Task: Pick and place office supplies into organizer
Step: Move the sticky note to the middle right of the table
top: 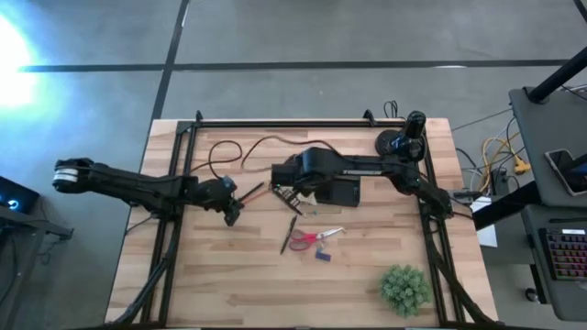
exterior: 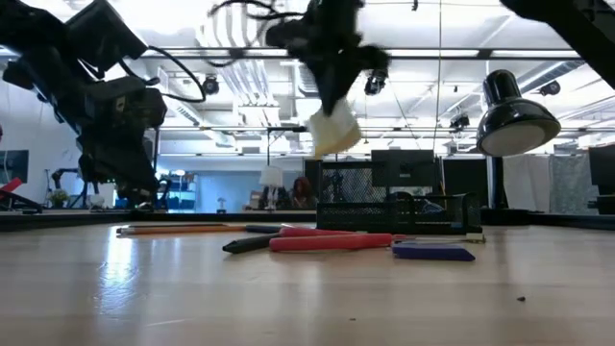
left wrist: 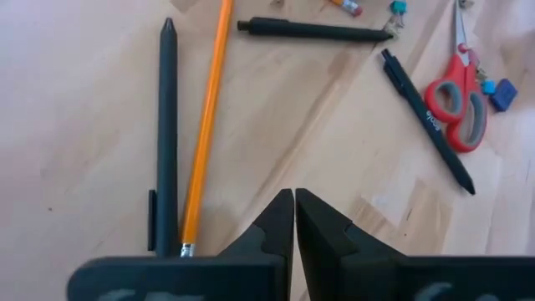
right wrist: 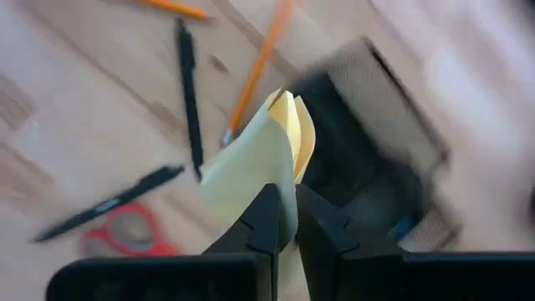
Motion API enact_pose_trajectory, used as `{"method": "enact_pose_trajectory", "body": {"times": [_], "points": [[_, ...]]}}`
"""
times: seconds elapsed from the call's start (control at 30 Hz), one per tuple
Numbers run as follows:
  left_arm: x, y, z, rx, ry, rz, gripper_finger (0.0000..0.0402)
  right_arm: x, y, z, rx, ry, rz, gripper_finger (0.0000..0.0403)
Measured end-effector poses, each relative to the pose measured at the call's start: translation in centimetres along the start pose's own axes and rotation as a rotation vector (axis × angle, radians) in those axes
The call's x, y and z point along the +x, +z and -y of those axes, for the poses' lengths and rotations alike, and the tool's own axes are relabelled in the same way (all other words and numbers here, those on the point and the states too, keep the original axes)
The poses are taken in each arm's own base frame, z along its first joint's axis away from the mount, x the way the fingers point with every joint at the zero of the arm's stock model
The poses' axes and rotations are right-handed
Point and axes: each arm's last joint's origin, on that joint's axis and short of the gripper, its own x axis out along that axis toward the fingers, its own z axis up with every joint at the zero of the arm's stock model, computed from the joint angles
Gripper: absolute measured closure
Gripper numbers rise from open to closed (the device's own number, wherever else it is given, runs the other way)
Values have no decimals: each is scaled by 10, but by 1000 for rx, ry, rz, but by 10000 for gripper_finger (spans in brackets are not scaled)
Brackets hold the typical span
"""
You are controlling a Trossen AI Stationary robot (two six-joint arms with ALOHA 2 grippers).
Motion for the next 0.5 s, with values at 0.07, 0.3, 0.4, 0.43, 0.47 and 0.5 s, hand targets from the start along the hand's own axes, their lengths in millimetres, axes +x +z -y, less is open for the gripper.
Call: {"method": "enact_pose_trajectory", "body": {"times": [0.07,0.3,0.4,0.43,0.47,0.5], "points": [[1,0,1,16,-15,-12,401,-13,-9,5,168,19,8,380],[5,-2,1,28,-28,-51,401,-41,-53,30,763,-39,186,379],[5,-2,1,30,-34,-48,401,-31,-79,43,900,-107,170,373],[5,-2,1,40,-33,-50,401,-27,-87,48,944,-125,161,369],[5,-2,1,49,-39,-48,401,-22,-96,53,982,-149,149,364],[5,-1,2,54,-44,-44,401,-17,-104,58,1011,-178,142,360]]}}
